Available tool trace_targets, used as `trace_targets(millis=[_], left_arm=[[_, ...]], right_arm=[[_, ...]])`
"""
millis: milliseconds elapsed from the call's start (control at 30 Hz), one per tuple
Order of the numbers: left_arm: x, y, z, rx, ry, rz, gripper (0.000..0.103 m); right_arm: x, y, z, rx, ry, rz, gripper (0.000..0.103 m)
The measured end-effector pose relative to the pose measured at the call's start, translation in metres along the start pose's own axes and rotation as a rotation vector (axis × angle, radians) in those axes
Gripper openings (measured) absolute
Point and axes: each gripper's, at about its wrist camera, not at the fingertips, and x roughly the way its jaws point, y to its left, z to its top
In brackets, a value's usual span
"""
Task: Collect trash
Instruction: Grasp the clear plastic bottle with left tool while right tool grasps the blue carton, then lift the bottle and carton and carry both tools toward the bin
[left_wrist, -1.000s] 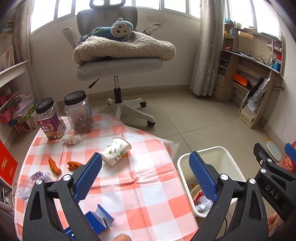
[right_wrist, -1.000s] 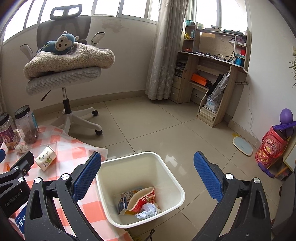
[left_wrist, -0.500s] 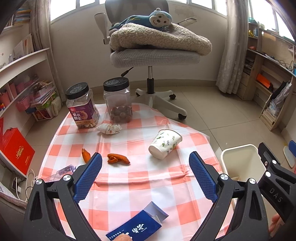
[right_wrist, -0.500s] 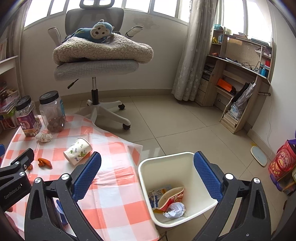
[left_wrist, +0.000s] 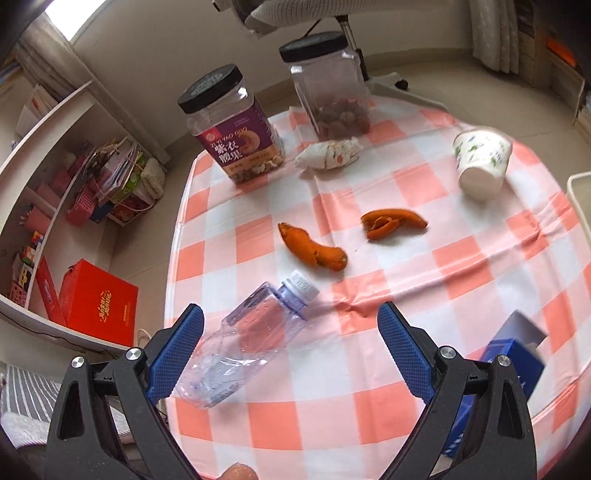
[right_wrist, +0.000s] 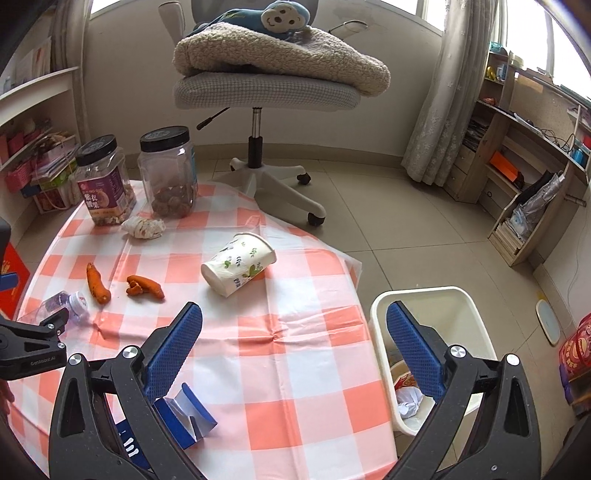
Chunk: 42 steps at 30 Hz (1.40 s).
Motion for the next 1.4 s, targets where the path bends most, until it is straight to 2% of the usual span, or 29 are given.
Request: trace_targets(millis=[100,167,333,400,500,567,633,667,767,900,1000,1033,1100,1133,1200,1400], left_arm=[[0.036,0.015,-0.013,0.092,0.077,0.05,0.092],[0.054,0.024,-0.022,0.121,0.121,0.057,0.092],[0.094,0.037,-0.035,0.149,0.208,0.058,0.092],[0.102,0.041,-0.037,0.132,0.208,0.037,0.093],[0.1,0.045,-0.033,0.078,0.191,-0.035,0.078],[0.098,0.038,-0.033,0.089,0.186,-0.03,0.066],[0.095,0.032,-0.033,0.098,0.183,-0.023,0.063],[0.093,0.03,-0.033,0.094,0.186,-0.032,0.055],[0.08,0.029,-0.032,0.074,0.166,-0.043,0.054],[0.058,0.029,-0.03,0.059,0.118,-0.047,0.051],[0.047,0.032,-0.031,0.032,0.1,-0.071,0.051],[0.045,0.032,-0.031,0.02,0.098,-0.084,0.051],[0.041,0.035,-0.032,-0.004,0.098,-0.107,0.051],[0.038,0.037,-0.033,-0.019,0.101,-0.118,0.051],[0.034,0.041,-0.034,-0.054,0.099,-0.142,0.051],[0.013,0.055,-0.036,-0.171,0.057,-0.18,0.051]], right_arm=[[0.01,0.008,-0.007,-0.002,0.077,0.064,0.096],[0.02,0.012,-0.014,0.011,0.144,0.108,0.096],[0.046,0.014,-0.04,0.098,0.349,0.237,0.096],[0.057,0.016,-0.055,0.15,0.445,0.282,0.096],[0.07,0.024,-0.075,0.216,0.555,0.346,0.096],[0.072,0.033,-0.083,0.226,0.581,0.36,0.096],[0.072,0.045,-0.087,0.216,0.592,0.371,0.096],[0.072,0.051,-0.089,0.215,0.598,0.381,0.096],[0.071,0.064,-0.093,0.242,0.624,0.419,0.096],[0.078,0.075,-0.096,0.291,0.642,0.417,0.097],[0.078,0.082,-0.093,0.275,0.601,0.39,0.096],[0.078,0.084,-0.092,0.266,0.588,0.39,0.09],[0.077,0.092,-0.089,0.214,0.566,0.39,0.071],[0.077,0.096,-0.087,0.186,0.557,0.403,0.066],[0.078,0.1,-0.083,0.151,0.55,0.417,0.061],[0.068,0.1,-0.062,0.098,0.444,0.423,0.058]])
